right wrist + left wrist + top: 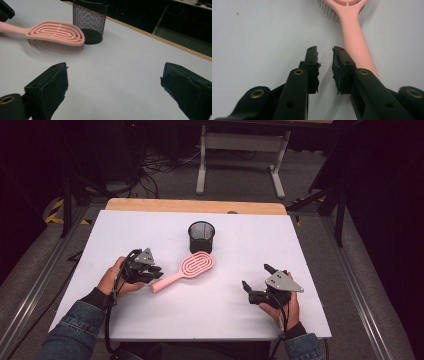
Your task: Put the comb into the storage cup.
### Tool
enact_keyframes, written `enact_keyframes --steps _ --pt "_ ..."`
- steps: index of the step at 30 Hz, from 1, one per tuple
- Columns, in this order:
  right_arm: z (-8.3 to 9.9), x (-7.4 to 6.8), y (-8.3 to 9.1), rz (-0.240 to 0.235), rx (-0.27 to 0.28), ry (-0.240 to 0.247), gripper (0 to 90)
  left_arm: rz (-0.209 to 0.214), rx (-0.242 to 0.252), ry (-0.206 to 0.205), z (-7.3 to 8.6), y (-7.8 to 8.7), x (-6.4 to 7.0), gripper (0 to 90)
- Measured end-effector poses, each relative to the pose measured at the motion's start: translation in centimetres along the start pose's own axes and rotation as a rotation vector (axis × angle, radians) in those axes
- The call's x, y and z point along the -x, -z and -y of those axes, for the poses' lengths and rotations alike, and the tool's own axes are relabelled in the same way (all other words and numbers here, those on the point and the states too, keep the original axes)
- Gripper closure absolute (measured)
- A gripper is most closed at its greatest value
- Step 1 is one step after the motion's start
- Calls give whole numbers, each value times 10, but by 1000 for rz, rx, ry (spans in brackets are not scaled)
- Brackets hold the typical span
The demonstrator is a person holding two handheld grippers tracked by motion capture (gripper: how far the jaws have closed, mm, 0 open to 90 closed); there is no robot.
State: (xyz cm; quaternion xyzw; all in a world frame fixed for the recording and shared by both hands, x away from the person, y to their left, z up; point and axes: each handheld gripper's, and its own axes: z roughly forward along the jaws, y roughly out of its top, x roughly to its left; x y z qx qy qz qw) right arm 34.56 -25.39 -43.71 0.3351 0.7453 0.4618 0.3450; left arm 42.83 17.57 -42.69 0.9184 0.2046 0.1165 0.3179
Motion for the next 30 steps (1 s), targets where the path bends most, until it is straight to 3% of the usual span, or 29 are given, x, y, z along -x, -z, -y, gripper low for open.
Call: enact_keyframes --steps 8,12,14,17,30 --pt "0 1 0 1 2 0 76 -37 33 14 -2 14 1 611" --pt "0 1 0 2 1 0 76 -49 52 36 -6 17 4 461" --pt "0 1 0 1 0 -2 76 -65 35 55 -9 17 4 333" --pt "1 1 0 1 -2 -2 75 -68 33 60 -11 16 6 233" --pt "1 1 -1 5 -4 -6 74 0 -46 16 -37 -2 17 108"
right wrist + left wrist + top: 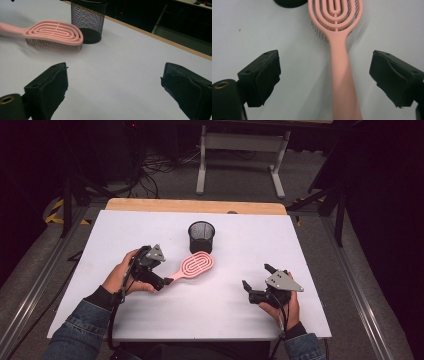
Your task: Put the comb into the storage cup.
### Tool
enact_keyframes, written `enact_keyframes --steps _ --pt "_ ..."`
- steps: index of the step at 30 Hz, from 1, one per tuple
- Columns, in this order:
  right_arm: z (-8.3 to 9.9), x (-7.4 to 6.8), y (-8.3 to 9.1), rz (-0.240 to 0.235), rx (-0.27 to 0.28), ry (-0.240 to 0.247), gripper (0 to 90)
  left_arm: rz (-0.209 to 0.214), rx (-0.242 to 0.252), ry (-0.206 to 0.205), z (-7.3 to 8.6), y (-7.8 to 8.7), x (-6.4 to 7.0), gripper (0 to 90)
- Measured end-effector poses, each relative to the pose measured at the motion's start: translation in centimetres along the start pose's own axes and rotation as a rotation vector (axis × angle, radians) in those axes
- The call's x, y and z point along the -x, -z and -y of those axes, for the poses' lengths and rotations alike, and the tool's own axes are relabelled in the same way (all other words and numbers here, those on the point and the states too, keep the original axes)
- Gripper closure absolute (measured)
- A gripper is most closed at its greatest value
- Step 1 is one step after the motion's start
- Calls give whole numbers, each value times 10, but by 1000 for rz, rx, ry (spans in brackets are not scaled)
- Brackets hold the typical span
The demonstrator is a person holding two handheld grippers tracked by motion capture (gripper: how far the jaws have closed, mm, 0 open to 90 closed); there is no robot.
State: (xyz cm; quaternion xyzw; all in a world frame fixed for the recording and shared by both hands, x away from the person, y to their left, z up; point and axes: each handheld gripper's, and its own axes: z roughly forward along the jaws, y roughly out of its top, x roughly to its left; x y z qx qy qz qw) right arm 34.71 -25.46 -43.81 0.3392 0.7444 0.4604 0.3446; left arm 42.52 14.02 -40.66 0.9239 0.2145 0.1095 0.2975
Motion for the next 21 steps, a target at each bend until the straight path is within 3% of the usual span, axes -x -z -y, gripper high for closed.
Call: enact_keyframes --steps 1,6,9,12,16,20,21 --pt "0 0 0 0 0 1 74 20 -38 -12 -6 -7 2 108" --pt "0 1 0 -3 1 -2 74 38 -129 -23 -19 -26 4 108" --pt "0 1 0 -4 2 -2 74 29 -189 -22 -22 -37 3 104" --pt "1 1 0 -4 1 -2 74 33 -224 -22 -23 -44 2 104" --pt "0 1 0 -4 2 -2 74 30 -231 -27 -24 -48 2 104" --pt "0 1 -1 -6 0 0 74 3 -261 -37 -26 -53 3 166" --pt "0 0 -1 -6 0 1 74 10 -265 -38 -26 -54 3 231"
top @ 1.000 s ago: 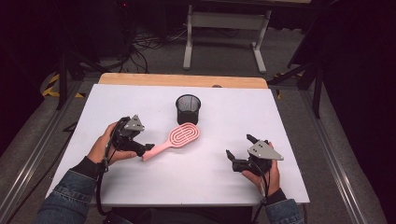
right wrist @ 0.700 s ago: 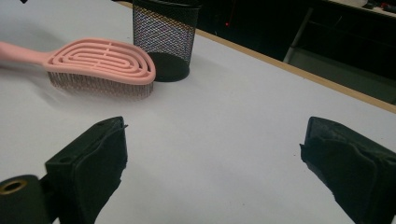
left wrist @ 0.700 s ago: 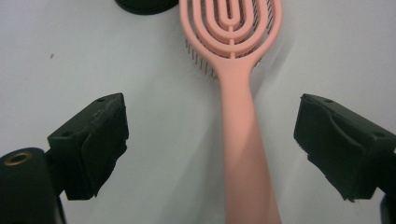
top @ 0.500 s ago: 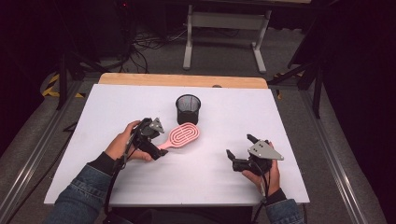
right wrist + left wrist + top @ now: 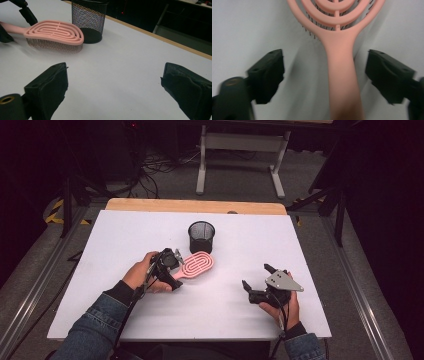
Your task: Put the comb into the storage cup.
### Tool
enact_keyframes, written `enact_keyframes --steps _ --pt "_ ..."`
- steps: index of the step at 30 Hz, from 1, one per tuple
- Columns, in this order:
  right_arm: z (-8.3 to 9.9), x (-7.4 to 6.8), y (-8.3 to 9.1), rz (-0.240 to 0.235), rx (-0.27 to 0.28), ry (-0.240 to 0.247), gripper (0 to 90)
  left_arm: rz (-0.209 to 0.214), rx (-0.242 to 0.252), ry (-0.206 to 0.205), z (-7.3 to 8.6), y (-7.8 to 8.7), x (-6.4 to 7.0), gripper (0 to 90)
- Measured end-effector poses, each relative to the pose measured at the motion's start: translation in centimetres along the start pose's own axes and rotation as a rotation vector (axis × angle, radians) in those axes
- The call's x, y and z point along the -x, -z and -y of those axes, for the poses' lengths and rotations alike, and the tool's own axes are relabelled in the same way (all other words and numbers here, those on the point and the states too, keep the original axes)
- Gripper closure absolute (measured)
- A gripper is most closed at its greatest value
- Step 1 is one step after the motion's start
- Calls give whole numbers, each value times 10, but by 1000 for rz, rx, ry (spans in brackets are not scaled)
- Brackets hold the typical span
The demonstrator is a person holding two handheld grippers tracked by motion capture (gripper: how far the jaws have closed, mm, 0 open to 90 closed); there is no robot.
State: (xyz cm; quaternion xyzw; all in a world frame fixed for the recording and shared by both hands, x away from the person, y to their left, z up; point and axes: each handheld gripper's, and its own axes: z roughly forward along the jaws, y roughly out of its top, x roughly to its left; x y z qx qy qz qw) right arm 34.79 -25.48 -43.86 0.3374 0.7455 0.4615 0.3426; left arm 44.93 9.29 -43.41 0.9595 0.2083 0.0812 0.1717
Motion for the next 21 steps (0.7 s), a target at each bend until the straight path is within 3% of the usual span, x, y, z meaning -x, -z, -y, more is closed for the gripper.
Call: enact_keyframes --steps 2,7,11,15,21 --pt "0 0 0 -1 1 0 74 14 12 5 1 1 -2 279" --pt "0 0 -1 -6 -6 2 75 58 28 -10 1 2 0 517" --pt "0 -1 -1 -9 -8 4 75 61 40 -25 0 2 2 647" --pt "1 0 -1 -10 -8 2 75 68 46 -18 1 2 3 684" --pt "1 0 -1 -10 -10 4 75 19 55 -35 2 4 9 696"
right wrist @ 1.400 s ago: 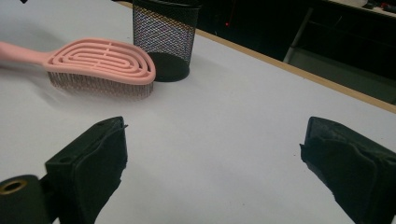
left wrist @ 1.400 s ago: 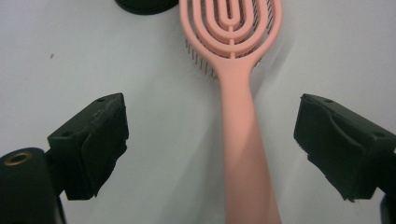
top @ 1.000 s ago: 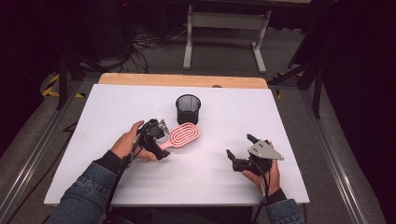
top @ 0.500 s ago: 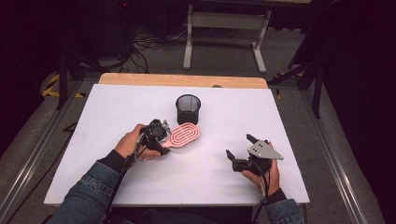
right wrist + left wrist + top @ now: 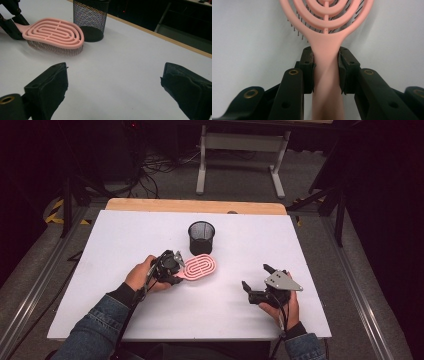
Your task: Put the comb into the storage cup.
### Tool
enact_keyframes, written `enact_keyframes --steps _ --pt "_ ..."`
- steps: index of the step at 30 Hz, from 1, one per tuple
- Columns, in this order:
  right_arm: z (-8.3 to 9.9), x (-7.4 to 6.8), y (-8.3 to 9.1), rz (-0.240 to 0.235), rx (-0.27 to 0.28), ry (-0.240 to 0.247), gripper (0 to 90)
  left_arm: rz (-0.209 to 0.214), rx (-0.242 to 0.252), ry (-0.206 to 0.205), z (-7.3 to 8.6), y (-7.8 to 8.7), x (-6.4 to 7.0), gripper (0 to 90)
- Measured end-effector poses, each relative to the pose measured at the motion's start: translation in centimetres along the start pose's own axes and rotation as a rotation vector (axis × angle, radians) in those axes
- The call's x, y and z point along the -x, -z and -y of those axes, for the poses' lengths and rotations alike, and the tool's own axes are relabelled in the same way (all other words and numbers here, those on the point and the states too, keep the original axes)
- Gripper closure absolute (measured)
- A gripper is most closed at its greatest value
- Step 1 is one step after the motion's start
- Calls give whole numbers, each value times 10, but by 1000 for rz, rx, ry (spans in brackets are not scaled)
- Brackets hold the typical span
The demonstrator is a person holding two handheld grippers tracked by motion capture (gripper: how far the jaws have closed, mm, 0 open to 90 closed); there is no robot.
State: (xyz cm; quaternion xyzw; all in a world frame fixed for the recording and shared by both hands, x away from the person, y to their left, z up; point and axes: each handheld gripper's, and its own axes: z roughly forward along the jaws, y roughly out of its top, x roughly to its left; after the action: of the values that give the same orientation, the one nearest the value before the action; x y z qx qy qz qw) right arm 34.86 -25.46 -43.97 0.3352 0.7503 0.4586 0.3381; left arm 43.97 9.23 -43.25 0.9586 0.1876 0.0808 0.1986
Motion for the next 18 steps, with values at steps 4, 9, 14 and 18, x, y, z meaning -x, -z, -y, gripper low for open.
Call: enact_keyframes --steps 4,9,14,18 --pt "0 0 0 3 0 0 75 -37 31 2 4 2 -1 698" --pt "0 1 0 4 2 -2 75 -54 55 36 12 4 -2 699" --pt "0 0 1 9 3 2 75 -74 72 32 16 6 1 700" --pt "0 1 1 11 4 2 75 -98 111 37 21 10 6 700"
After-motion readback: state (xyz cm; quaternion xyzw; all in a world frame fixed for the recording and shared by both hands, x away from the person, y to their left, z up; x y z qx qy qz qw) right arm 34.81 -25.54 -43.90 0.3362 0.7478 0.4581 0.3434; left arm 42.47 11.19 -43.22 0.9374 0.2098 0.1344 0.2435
